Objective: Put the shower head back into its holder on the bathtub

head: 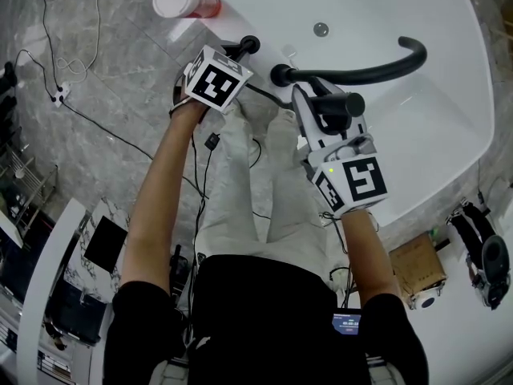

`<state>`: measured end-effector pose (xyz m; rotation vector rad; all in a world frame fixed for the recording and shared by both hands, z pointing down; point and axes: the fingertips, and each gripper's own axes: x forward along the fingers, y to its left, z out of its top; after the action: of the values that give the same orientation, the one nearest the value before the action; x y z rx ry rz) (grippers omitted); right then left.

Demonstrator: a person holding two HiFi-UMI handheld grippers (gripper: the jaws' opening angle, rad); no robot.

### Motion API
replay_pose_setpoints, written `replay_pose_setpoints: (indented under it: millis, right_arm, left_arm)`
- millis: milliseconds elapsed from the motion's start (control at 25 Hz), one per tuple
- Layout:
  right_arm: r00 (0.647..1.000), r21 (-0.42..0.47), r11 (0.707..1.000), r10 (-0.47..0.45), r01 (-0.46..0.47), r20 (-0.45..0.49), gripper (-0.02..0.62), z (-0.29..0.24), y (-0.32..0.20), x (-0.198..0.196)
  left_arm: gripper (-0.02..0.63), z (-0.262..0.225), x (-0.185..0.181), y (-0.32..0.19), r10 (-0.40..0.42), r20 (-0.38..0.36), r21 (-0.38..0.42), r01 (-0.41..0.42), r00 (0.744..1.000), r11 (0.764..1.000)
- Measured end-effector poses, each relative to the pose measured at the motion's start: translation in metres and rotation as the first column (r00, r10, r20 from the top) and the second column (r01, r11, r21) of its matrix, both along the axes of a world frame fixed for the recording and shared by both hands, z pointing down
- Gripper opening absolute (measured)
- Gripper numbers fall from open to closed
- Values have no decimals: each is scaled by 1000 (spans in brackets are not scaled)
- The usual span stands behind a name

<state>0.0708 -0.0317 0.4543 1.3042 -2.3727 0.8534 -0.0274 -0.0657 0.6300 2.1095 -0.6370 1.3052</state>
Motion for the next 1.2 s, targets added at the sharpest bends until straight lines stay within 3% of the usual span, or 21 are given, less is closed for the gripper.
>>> replay_pose_setpoints:
  millis: [480,720,1000,1200]
  right_arm:
    - [1000,-11,1000,6,-6,7,113,7,2,1]
    - [1000,0,1000,-8,8,3,112,1,-1,-1]
    - [1000,12,1000,-24,24,-10,114,-11,-2,-12]
    - [1000,22,999,-27,27,-7,112,-13,-3,-15]
  left_arm:
    - [69,5,2,-1,5,19,-16,-4,1000,1000]
    - [70,4,3,-1,-25,-18,20,26,1000,999]
    - [159,-1,-6,10,-72,-67,26,74,995,997]
    - [175,0,-8,11,-82,-79,50,86,993,995]
